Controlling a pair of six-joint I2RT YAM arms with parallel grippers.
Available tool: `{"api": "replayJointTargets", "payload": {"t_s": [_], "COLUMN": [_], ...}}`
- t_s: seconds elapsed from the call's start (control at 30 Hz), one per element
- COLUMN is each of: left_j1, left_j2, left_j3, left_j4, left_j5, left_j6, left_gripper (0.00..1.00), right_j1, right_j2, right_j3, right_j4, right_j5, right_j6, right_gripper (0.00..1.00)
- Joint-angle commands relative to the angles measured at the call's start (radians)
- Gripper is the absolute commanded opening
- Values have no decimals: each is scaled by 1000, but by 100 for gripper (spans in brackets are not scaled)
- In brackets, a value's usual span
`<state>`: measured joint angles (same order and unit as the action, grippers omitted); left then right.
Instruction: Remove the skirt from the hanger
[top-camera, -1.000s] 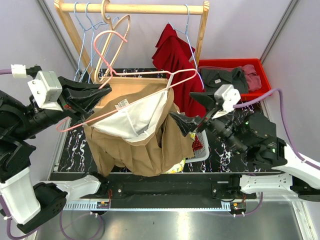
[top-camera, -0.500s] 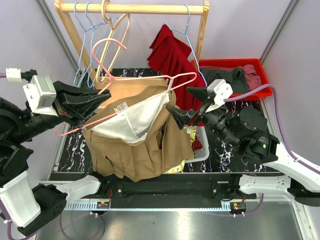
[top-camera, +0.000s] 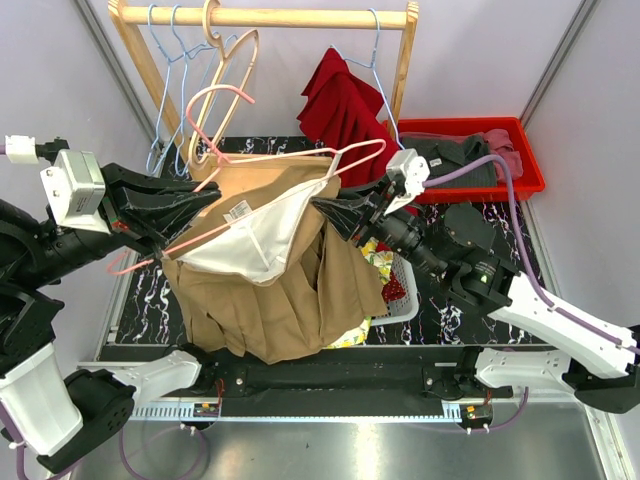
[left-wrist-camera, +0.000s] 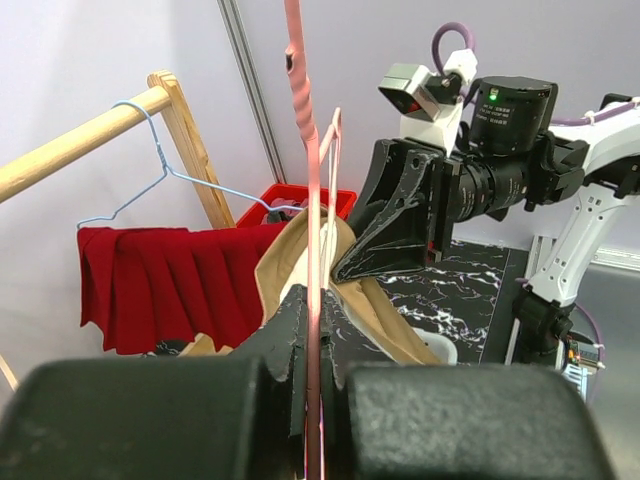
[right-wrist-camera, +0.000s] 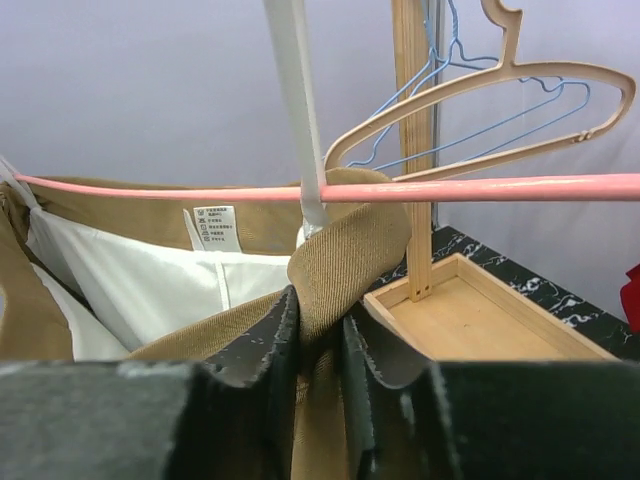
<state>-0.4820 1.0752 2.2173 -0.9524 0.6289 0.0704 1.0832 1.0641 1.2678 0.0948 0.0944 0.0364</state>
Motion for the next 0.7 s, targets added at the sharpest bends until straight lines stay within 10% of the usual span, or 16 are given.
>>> {"api": "replayJointTargets", "payload": {"t_s": [0.0, 0.67], "left_j1": [3, 3], "left_j2": [-24, -70], "left_j3": [19, -153], "left_j4": [133, 49], "left_j5": [11, -103], "left_j6": [0, 252], "left_gripper": [0, 0], "right_j1": [-8, -8], "right_j2": [-15, -156], "right_j3": [15, 199], "right_j4": [66, -90], "right_j5": [-51, 163], "right_j6": [37, -222], "right_gripper": [21, 12]}}
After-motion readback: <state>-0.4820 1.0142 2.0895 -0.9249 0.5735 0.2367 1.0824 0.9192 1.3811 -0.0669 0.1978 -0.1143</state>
